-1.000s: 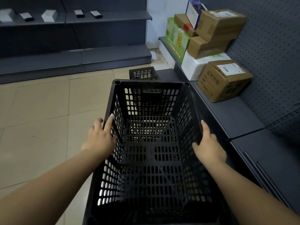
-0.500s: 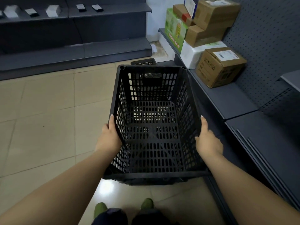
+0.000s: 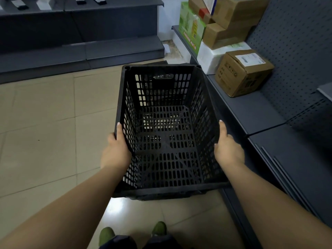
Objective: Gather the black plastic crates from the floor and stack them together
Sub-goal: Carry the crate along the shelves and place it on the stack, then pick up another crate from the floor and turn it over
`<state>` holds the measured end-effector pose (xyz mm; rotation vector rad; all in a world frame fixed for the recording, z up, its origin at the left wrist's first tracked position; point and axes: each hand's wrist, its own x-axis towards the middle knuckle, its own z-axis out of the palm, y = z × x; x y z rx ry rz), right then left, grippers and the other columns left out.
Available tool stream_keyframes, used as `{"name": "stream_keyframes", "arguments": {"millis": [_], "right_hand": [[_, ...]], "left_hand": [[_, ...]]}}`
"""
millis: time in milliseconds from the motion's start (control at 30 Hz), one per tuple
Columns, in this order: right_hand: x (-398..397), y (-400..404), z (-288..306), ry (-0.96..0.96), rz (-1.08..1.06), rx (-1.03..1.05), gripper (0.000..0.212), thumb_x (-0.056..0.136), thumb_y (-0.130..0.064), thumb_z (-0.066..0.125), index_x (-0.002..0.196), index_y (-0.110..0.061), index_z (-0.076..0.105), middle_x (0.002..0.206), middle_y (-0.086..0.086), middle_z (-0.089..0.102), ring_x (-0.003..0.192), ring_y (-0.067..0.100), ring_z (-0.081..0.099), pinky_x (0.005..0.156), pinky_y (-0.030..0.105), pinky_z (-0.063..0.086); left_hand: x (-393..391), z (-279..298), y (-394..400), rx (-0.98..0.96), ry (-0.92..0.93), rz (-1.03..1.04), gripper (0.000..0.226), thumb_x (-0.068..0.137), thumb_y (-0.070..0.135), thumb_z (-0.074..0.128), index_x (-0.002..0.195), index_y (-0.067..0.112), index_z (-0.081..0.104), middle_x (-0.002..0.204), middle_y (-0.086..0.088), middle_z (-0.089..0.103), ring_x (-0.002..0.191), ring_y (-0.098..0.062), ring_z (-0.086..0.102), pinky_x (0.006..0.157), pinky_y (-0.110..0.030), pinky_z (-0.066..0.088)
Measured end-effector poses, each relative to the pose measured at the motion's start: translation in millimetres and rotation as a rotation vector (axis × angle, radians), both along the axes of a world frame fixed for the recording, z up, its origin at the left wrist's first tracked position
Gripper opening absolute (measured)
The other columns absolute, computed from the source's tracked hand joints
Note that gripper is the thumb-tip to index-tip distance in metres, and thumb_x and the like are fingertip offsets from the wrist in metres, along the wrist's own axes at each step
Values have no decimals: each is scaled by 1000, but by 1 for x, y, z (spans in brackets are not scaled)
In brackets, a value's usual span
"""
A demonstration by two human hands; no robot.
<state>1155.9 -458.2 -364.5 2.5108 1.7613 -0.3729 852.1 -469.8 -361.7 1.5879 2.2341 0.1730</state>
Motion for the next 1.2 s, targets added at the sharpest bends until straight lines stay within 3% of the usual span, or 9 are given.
{"name": "stream_keyframes", "arguments": {"millis": [133,300,400,500,567,700,967,1200], "right_hand": [[17,37,-4,-33,40,9,86,96,-21,51,150,-35,-15,120,14,52,67,23,49,48,30,34],[32,90,-6,-84,56,20,79,100,-30,43,149,-37,-19,129,14,46,70,23,47,56,35,41],[29,110,-5,-111,18,0,79,99,-31,44,149,-37,-17,136,14,40,91,28,53,65,38,45],[9,119,3,-201,-37,32,78,96,-32,51,153,-33,-2,141,15,37,120,32,42,92,44,40],[-14,128,8,-242,-24,131,72,93,-34,55,152,-31,14,140,15,39,125,32,38,97,45,35],[-85,164,23,-215,18,304,63,89,-31,60,146,-25,35,137,16,45,126,33,40,100,47,34],[-260,269,83,36,-104,448,53,96,-35,48,145,-25,35,139,7,42,119,29,47,95,42,40],[-359,353,118,60,48,529,46,96,-35,47,139,-19,44,130,9,47,111,31,51,91,43,42]], "left_hand": [[16,-2,21,3,-53,50,85,86,0,42,153,23,-6,144,-14,28,97,-42,57,78,-44,45],[37,-4,50,16,-86,94,84,88,1,43,153,20,-8,137,-13,33,96,-37,57,75,-39,42],[42,-5,67,17,-138,130,85,87,0,43,153,19,-6,135,-14,34,96,-33,55,73,-37,39],[43,-4,76,25,-176,141,77,90,13,45,153,19,0,142,-13,31,114,-32,46,89,-41,40],[36,-3,83,55,-99,95,65,96,33,39,153,25,6,150,-9,26,127,-31,35,99,-45,35],[-23,16,138,178,-17,-147,59,97,48,32,151,36,12,155,-4,24,133,-30,30,104,-44,31],[-189,87,283,405,182,-349,53,97,44,33,148,34,24,146,-5,40,126,-30,41,96,-41,38],[-269,118,368,493,242,-427,50,97,42,34,146,30,29,139,-5,46,123,-29,43,95,-43,38]]}}
